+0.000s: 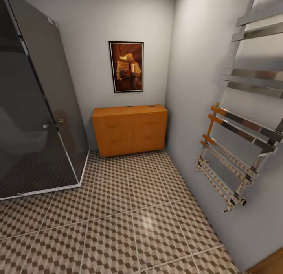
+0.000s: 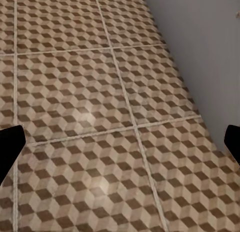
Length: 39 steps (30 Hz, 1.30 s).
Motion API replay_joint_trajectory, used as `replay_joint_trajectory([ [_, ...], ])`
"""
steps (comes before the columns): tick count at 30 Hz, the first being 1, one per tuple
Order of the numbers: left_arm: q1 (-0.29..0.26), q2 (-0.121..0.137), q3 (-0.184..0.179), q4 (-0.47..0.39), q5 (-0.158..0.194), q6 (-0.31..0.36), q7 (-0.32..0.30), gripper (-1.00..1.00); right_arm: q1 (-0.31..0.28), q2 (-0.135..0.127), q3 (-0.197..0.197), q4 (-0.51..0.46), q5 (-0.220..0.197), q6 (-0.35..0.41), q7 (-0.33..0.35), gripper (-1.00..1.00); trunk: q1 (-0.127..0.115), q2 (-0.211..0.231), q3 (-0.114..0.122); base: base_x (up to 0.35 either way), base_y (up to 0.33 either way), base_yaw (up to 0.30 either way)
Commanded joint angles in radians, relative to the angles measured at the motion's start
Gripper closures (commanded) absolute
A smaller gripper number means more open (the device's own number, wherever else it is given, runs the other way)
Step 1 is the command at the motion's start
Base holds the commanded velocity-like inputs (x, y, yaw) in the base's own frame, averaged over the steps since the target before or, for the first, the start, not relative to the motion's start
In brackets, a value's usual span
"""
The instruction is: Take the four mousetraps from the cabinet in the bathroom and place them on the bathroom floor. Make sure all four end up on the same floor surface, and ensure that at least two of them are either under or directly next to the same bathroom sink.
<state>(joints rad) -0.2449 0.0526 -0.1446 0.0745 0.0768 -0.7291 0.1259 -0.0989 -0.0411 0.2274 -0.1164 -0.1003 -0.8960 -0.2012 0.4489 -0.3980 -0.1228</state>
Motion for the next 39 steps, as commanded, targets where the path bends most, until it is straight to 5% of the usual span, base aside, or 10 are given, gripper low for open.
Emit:
replay_joint_trajectory([
  [1,-0.002,0.0,-0.009,0.004,0.008,-0.006,0.001,-1.0,-0.001,0.0,0.009,0.0,-0.01,-0.003,-0.001,-1.0,0.001,-0.002,-0.002,0.269,-0.017,0.0],
  [39,-0.002,0.0,-0.009,0.004,0.008,-0.006,0.001,-1.0,-0.001,0.0,0.009,0.0,-0.01,-0.003,-0.002,-1.0,0.001,-0.002,-0.009,0.27,-0.001,0.05],
])
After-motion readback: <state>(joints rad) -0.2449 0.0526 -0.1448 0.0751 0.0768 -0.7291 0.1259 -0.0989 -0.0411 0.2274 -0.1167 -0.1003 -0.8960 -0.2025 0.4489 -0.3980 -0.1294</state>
